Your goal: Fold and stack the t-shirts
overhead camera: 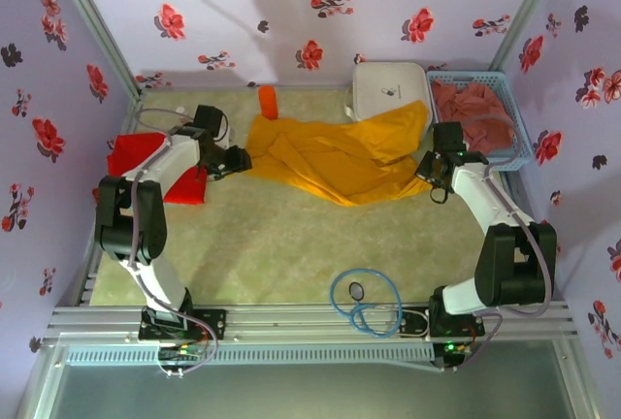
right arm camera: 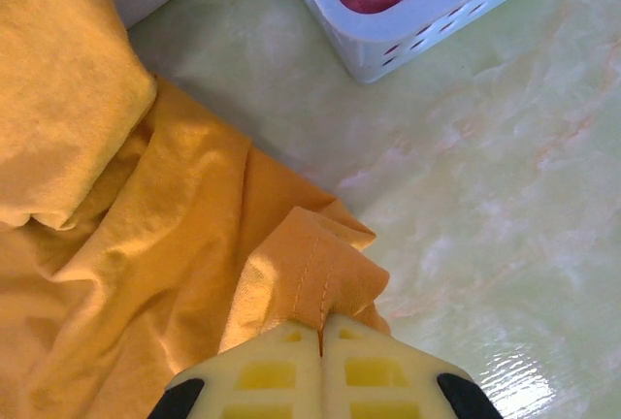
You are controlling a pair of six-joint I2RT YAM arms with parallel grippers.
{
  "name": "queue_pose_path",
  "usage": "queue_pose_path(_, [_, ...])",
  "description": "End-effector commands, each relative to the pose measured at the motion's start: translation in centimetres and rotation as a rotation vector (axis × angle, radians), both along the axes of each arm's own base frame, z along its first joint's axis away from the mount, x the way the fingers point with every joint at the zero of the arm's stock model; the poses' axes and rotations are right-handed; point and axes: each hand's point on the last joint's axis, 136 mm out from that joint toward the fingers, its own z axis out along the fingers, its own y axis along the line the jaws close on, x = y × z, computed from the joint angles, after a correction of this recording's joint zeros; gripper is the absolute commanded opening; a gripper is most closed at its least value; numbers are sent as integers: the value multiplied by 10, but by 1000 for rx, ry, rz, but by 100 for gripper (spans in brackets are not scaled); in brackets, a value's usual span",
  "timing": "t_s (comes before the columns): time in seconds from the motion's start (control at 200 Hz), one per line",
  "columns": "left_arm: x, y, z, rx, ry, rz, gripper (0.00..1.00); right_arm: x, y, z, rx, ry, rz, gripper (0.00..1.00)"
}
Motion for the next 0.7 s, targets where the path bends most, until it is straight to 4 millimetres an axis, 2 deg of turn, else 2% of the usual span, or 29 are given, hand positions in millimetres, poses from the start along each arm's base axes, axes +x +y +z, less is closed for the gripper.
queue_pose_path(0.0, [19,5,-16,23,-75,-9,49,1,0,-1,5,3,15,0])
queue_pose_path(0.23, [35,5,-30,53,-95,-50,48,-2,0,1,5,4,22,0])
queue_pose_path(0.465, [32,13,-37,110,-94,-71,48,-3,1,0,9,6,22,0])
queue_pose_path(0.69, [41,5,-40,83,-139,-82,46,-1,3,-1,25,6,23,0])
